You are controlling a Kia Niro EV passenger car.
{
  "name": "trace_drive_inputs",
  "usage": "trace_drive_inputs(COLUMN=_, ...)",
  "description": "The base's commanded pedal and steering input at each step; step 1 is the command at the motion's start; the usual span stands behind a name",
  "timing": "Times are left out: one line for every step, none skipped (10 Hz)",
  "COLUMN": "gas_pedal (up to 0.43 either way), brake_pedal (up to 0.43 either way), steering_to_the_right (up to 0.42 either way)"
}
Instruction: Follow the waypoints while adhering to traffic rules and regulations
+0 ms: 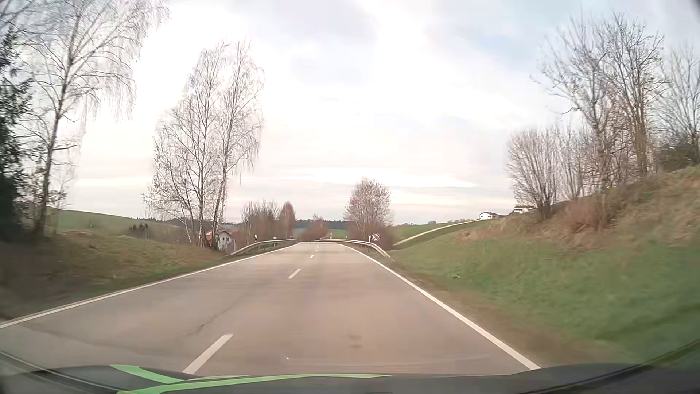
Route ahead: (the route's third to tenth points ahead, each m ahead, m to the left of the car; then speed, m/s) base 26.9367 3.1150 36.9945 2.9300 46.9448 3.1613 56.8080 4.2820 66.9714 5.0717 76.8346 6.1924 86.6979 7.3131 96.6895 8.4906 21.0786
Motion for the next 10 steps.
trace_drive_inputs(gas_pedal=0.039, brake_pedal=0.0, steering_to_the_right=-0.004)
trace_drive_inputs(gas_pedal=0.039, brake_pedal=0.0, steering_to_the_right=-0.004)
trace_drive_inputs(gas_pedal=0.039, brake_pedal=0.0, steering_to_the_right=-0.005)
trace_drive_inputs(gas_pedal=0.039, brake_pedal=0.0, steering_to_the_right=-0.006)
trace_drive_inputs(gas_pedal=0.028, brake_pedal=0.0, steering_to_the_right=-0.006)
trace_drive_inputs(gas_pedal=0.028, brake_pedal=0.0, steering_to_the_right=-0.006)
trace_drive_inputs(gas_pedal=0.028, brake_pedal=0.0, steering_to_the_right=-0.006)
trace_drive_inputs(gas_pedal=0.028, brake_pedal=0.0, steering_to_the_right=-0.006)
trace_drive_inputs(gas_pedal=0.028, brake_pedal=0.0, steering_to_the_right=-0.006)
trace_drive_inputs(gas_pedal=0.028, brake_pedal=0.0, steering_to_the_right=-0.006)
